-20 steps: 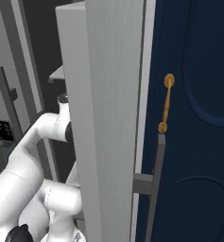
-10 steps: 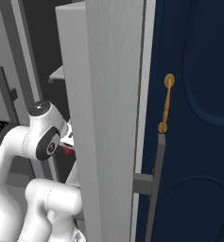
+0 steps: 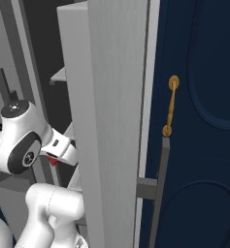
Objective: Take the strawberry from the fridge and place it on top of the pancake, located on the dining counter.
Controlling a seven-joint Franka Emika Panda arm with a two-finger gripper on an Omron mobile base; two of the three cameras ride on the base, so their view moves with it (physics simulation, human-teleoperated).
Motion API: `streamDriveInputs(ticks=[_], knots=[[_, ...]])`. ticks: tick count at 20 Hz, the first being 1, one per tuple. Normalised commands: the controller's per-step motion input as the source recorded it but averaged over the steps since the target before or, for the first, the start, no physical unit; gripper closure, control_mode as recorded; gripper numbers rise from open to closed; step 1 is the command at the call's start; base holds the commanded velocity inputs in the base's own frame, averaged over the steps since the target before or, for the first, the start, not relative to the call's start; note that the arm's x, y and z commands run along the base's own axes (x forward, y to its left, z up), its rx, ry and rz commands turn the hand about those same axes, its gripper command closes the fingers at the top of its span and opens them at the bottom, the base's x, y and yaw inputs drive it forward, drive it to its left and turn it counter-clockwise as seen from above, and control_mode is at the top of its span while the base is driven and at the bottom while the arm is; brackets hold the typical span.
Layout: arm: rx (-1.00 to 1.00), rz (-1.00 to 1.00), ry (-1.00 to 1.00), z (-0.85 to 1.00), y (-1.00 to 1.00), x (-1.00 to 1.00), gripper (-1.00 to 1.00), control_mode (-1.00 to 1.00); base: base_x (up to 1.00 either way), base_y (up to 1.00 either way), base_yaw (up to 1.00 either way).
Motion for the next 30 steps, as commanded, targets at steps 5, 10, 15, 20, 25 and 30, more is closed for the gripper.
streamDriveInputs(ticks=[5, 10, 15, 20, 25, 30], knots=[[0.00, 0.00, -0.02, 0.02, 0.03, -0.71, 1.00, -1.00, 0.00, 0.00, 0.00], [0.00, 0.00, -0.03, -0.02, 0.02, -0.16, 1.00, -1.00, 0.00, 0.00, 0.00], [0.00, 0.00, 0.00, 0.00, 0.00, 0.00, 1.00, -1.00, 0.00, 0.00, 0.00], [0.00, 0.00, 0.00, 0.00, 0.00, -0.05, 1.00, 1.00, -0.09, 0.00, 0.00], [0.00, 0.00, 0.00, 0.00, 0.00, 0.00, 1.00, 1.00, -0.77, 0.32, -0.02], [0.00, 0.00, 0.00, 0.00, 0.00, 0.00, 1.00, 1.00, -0.93, 0.58, -0.05]])
